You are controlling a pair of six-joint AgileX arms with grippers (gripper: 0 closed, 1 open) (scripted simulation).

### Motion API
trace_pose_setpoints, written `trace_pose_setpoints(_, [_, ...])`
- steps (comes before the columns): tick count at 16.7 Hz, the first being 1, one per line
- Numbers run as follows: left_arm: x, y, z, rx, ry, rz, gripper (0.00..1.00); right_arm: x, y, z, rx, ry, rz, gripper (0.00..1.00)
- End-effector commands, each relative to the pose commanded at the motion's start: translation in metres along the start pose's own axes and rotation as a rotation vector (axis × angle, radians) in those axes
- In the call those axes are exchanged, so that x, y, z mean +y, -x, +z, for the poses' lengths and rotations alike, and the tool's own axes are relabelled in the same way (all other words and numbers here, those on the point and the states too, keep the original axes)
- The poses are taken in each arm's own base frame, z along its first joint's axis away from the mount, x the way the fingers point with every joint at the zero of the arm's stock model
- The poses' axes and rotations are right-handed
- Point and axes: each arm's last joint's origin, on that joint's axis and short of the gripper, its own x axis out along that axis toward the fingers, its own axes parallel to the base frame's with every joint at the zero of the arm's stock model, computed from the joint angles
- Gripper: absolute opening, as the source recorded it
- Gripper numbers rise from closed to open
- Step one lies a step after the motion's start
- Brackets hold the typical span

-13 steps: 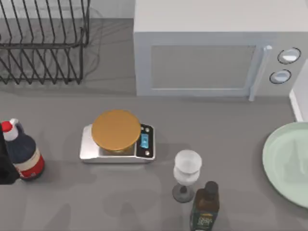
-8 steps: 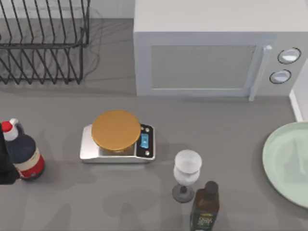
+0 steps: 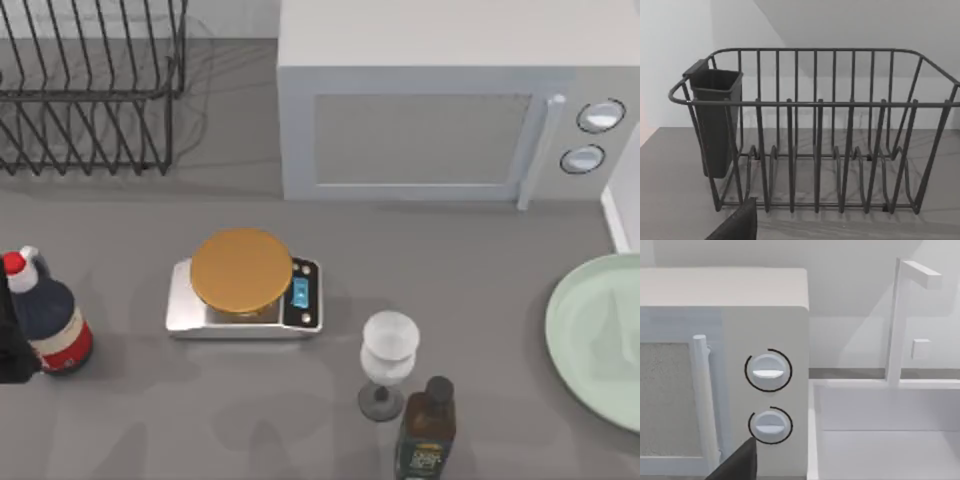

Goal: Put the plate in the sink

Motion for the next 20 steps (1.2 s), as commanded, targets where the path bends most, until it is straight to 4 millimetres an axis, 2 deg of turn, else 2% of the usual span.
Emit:
trace_pose_setpoints(12, [0.000,0.000,0.000,0.000,0.000,0.000,1.00,0.000,0.000,0.002,0.010,-0.003,0.003,1.00])
trace_pose_setpoints(16, [0.000,0.000,0.000,0.000,0.000,0.000,1.00,0.004,-0.004,0.022,0.142,-0.037,0.036,1.00])
trace_pose_setpoints(20, [0.000,0.000,0.000,0.000,0.000,0.000,1.00,0.014,-0.023,0.053,0.415,-0.084,0.080,1.00])
